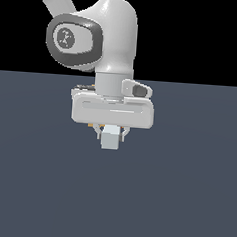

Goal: Insert the peg into the horizontal hole in a box.

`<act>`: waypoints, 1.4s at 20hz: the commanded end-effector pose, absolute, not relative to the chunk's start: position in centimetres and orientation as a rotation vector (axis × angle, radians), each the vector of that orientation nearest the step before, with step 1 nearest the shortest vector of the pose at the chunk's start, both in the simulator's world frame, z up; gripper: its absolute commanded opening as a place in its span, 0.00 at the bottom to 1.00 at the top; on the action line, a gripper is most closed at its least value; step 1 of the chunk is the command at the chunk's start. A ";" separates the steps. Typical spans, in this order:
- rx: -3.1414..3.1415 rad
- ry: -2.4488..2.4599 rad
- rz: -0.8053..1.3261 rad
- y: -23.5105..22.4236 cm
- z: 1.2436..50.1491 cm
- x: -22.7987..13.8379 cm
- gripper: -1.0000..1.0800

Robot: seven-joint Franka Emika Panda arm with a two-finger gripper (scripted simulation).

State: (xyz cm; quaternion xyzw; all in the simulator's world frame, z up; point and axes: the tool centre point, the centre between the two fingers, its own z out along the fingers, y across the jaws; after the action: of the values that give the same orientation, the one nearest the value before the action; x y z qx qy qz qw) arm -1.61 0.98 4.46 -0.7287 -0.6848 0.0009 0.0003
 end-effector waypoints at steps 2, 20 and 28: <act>-2.191 -2.253 0.000 3.2 4.9 -1.0 0.00; -2.125 -2.313 0.002 4.5 5.0 -1.0 0.00; -2.126 -2.314 0.001 7.9 5.0 -1.4 0.00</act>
State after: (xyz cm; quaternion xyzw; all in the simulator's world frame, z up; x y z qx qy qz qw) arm -1.36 6.86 4.90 -0.6773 -0.7357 0.0016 0.0007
